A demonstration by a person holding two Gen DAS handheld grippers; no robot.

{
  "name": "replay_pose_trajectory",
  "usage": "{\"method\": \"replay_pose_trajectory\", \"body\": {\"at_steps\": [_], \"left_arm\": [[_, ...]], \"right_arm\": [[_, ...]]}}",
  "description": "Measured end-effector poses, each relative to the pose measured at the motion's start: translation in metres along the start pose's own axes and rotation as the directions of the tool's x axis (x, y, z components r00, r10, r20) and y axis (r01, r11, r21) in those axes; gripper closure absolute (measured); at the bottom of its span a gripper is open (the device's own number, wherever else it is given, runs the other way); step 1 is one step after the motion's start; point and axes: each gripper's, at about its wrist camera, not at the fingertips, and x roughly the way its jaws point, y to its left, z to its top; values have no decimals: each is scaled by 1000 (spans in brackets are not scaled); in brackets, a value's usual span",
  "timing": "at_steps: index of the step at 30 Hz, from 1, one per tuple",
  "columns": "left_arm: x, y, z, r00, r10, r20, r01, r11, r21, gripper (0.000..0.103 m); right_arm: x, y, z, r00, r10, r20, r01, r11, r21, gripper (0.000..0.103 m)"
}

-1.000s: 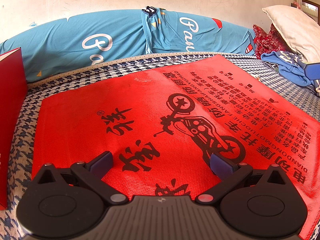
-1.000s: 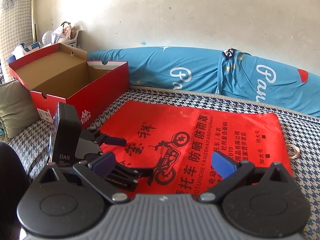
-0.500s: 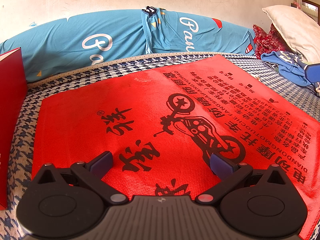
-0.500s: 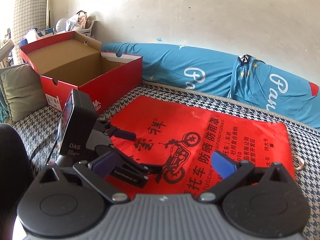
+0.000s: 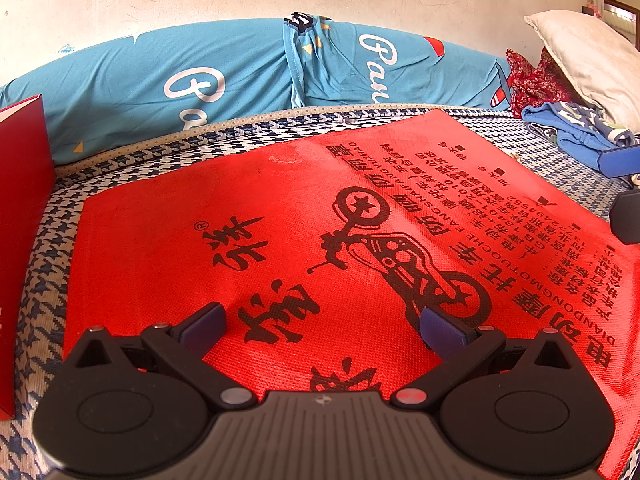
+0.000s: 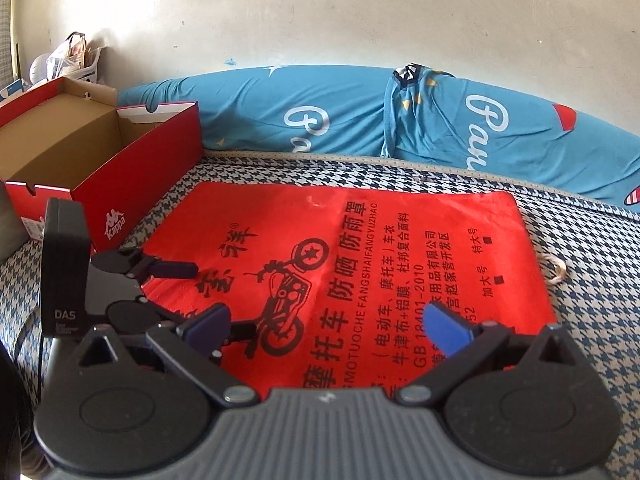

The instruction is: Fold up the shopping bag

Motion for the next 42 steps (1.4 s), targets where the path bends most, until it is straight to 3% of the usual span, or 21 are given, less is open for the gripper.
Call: {"method": "replay_pose_trajectory", "body": {"at_steps": [11,19,28,36,42], "left_arm": [[-1,0,0,1000,0,0,0,1000,0,0],[-1,0,-1,1000,-1,1,1,1000,0,0],[0,0,-1,1000,-1,1,1,1000,0,0],[-1,0,0,1000,-1,1,1,1000,1,0],[-1,0,0,1000,-1,1,1,1000,1,0]], "right_arm": [[55,-6,13,998,-21,-57,13,992,-125,0],[91,-20,6,997,19,-76,-29,992,-123,0],[122,-33,4,994,-32,-107,25,998,-63,0],[138,-37,9,995,-25,-99,21,999,-42,0],[136,-23,16,999,20,-41,-26,987,-160,0]]}}
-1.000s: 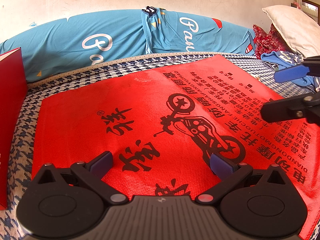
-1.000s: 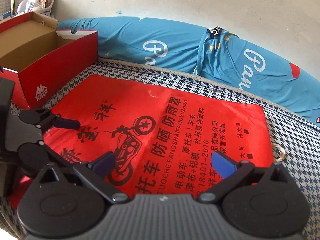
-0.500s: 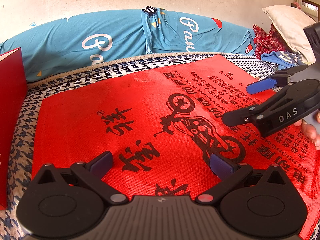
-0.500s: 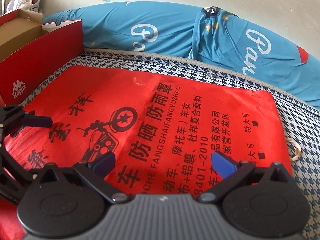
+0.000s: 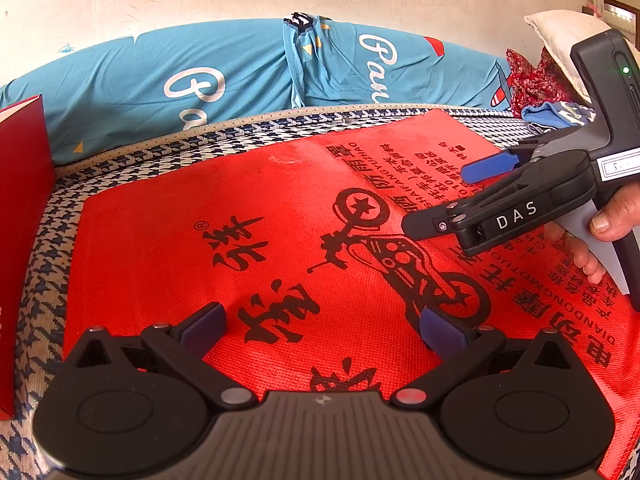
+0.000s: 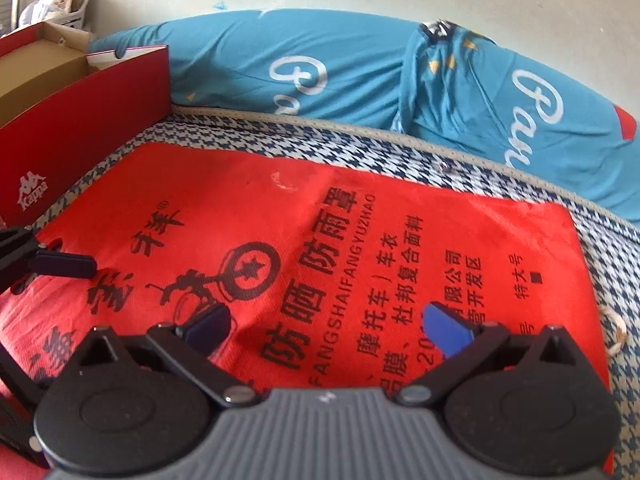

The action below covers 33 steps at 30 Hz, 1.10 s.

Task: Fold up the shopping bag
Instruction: 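Move the open right tool across the bag toward the left tool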

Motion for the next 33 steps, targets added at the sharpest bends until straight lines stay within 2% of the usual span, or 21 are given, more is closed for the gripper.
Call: {"method": "replay_pose_trajectory", "body": {"at_steps": [2,5,10,14,16,33], "left_arm": [[0,0,0,1000,0,0,0,1000,0,0],[0,0,0,1000,0,0,0,1000,0,0],[-1,1,0,1000,0,0,0,1000,0,0],[0,1,0,1000,0,0,0,1000,1,0],[0,1,0,1000,0,0,0,1000,1,0],[0,1,0,1000,-1,0,1,1000,1,0]], "right_arm": [[5,0,-2,999,-36,-18,35,998,-49,0],[6,-3,-1,1000,-30,-2,30,997,-66,0],[7,-18,-5,999,-38,-19,38,999,12,0],[5,-37,-13,997,-70,-16,71,991,115,0],[5,-48,-19,998,-61,-13,63,983,173,0],[2,-52,-20,998,-58,-11,59,980,192,0]]}}
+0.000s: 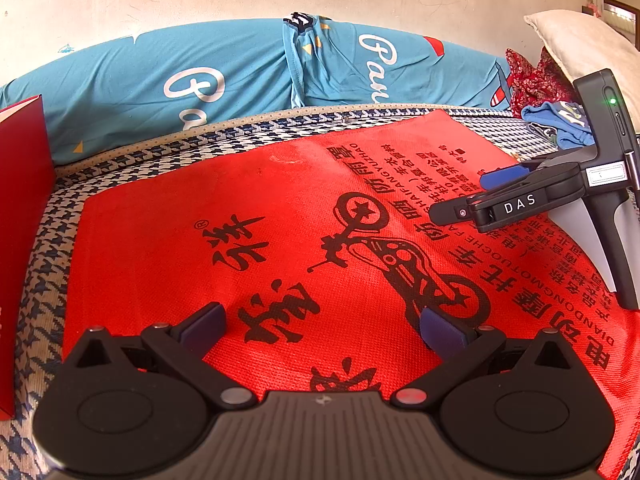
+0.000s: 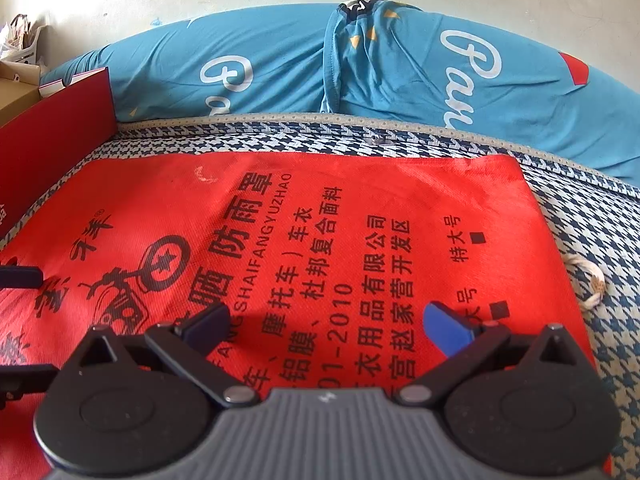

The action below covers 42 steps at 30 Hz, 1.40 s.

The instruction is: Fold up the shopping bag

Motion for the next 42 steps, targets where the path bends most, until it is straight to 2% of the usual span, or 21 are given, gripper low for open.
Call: {"method": "replay_pose_trajectory", "body": {"at_steps": [27,29,31,32,33,35,37,38,41,42], "left_arm": [[-1,-1,1,1000,6,-8,-6,1000,-12,0],[-4,-4,2,999,35,-17,-36,999,-29,0],[-10,-14,3,991,132,-25,-133,990,-56,0],[-13,-19,4,982,186,-28,-188,980,-68,0],[-18,-28,3,956,294,-15,-294,953,-70,0],[-21,-38,1,949,315,-19,-315,949,-22,0],[-28,-39,0,959,281,-28,-282,958,-45,1],[-30,-41,0,956,290,-33,-291,955,-49,4],[-38,-45,1,946,320,-56,-323,945,-57,18],[-41,-46,2,942,330,-64,-334,941,-60,25]], "right_arm": [[1,1,-1,1000,-3,2,3,1000,1,0],[1,1,-1,1000,-2,2,2,1000,1,0],[1,1,-1,1000,-2,2,2,1000,1,0],[1,0,-1,1000,-2,2,2,1000,1,0],[1,0,0,1000,-2,2,2,1000,1,0],[1,0,0,1000,-2,2,2,1000,1,0],[0,0,0,1000,-2,2,2,1000,1,0],[0,0,0,1000,-2,2,2,1000,1,0],[1,0,0,1000,-3,2,3,1000,1,0],[1,0,0,1000,-3,2,3,1000,1,0]]}}
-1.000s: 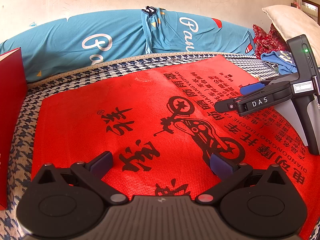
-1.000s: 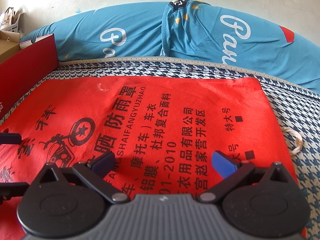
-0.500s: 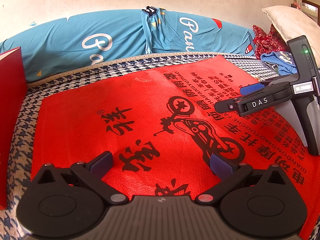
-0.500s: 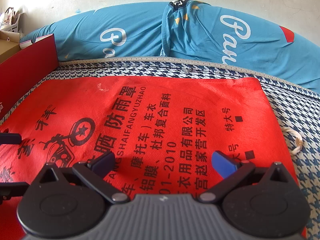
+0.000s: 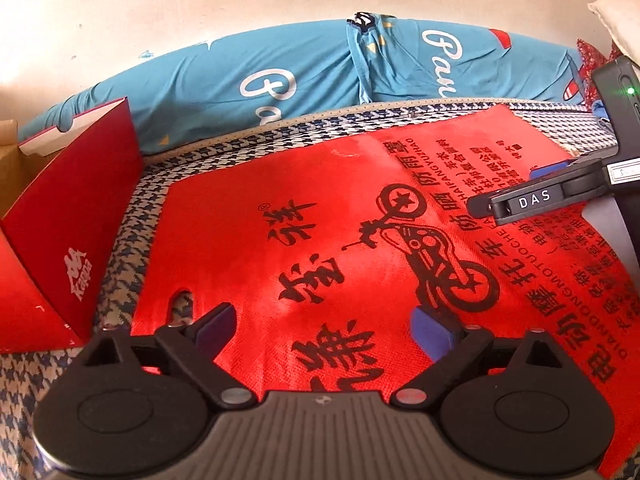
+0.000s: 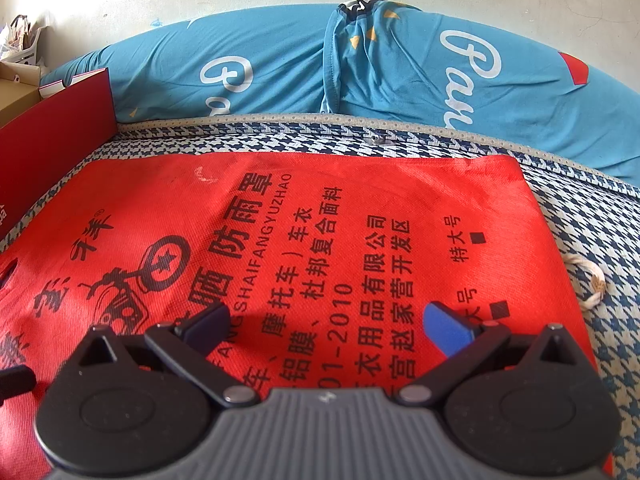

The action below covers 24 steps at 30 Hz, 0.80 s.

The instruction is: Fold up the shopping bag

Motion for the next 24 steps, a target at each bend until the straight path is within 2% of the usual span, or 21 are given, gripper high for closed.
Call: {"method": "replay_pose_trajectory", "body": {"at_steps": [1,3,5,7,11,14,24], "left_arm": [[-4,0,0,1000,5,0,-5,1000,-9,35],[-11,2,0,1000,22,4,-21,999,-39,48],[-15,0,0,999,52,-12,-53,996,-66,50],[-18,-2,-1,997,67,-30,-69,994,-86,63],[-21,-1,-7,999,45,-23,-48,989,-141,66],[-23,-4,-10,999,47,-24,-50,987,-155,76],[-29,-17,-8,994,111,-17,-112,985,-128,81]], "right_arm": [[0,0,0,1000,0,0,0,1000,0,0],[0,0,0,1000,0,0,0,1000,0,0],[0,0,0,1000,0,0,0,1000,0,0],[0,0,0,1000,0,0,0,1000,0,0],[0,0,0,1000,0,0,0,1000,0,0],[0,0,0,1000,0,0,0,1000,0,0],[0,0,0,1000,-1,0,1,1000,0,0]]}}
